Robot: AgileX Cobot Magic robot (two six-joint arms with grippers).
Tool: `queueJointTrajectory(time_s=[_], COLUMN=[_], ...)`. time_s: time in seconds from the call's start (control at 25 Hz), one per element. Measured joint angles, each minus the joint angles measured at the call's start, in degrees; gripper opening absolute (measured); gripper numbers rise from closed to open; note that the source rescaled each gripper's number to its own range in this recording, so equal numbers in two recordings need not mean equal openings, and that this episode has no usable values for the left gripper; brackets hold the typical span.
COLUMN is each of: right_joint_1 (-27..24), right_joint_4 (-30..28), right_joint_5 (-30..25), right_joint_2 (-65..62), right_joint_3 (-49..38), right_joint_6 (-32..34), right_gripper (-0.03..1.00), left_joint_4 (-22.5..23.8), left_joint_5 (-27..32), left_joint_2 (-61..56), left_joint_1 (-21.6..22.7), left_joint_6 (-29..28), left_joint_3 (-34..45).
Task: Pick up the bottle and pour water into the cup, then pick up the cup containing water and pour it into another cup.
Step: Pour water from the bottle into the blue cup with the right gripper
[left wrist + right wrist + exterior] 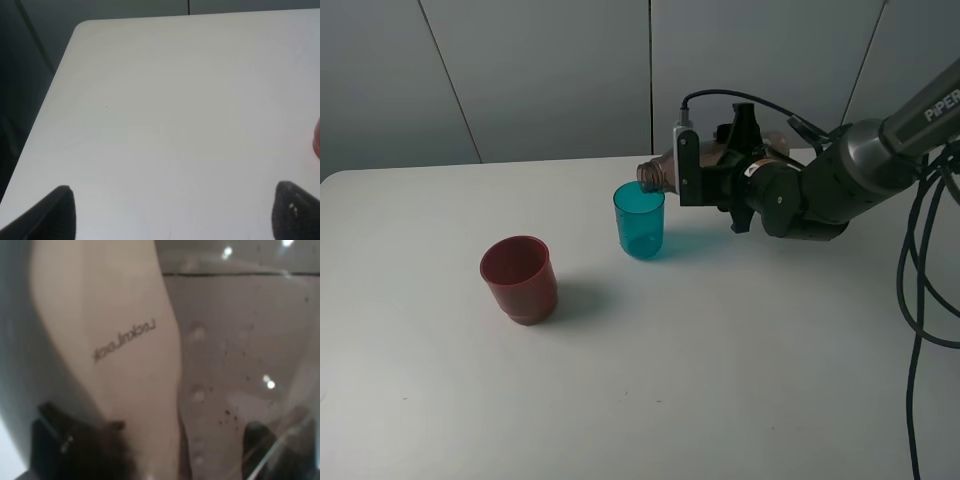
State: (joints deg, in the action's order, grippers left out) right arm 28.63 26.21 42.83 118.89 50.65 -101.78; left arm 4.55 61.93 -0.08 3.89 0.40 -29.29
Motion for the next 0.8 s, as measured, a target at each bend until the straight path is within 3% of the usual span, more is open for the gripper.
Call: queueJointTrajectory(time_s=[0.48, 0.8], right_joint_1=[0.00, 0.00], right_joint_4=[0.00, 0.00], right_joint_5=[0.34, -0.14], right_joint_2=[0.00, 0.00], right_joint_3=[0.00, 0.00], right_joint_6=[-2.90, 2.27], right_gripper=[0.00, 0.00], left_joint_4=[0.00, 0.00], left_joint_5=[0.00, 0.00], left_joint_2=[0.00, 0.00], left_joint_1=[0.00, 0.00], left_joint_6=[0.00, 0.00], left_joint_3=[0.00, 0.00])
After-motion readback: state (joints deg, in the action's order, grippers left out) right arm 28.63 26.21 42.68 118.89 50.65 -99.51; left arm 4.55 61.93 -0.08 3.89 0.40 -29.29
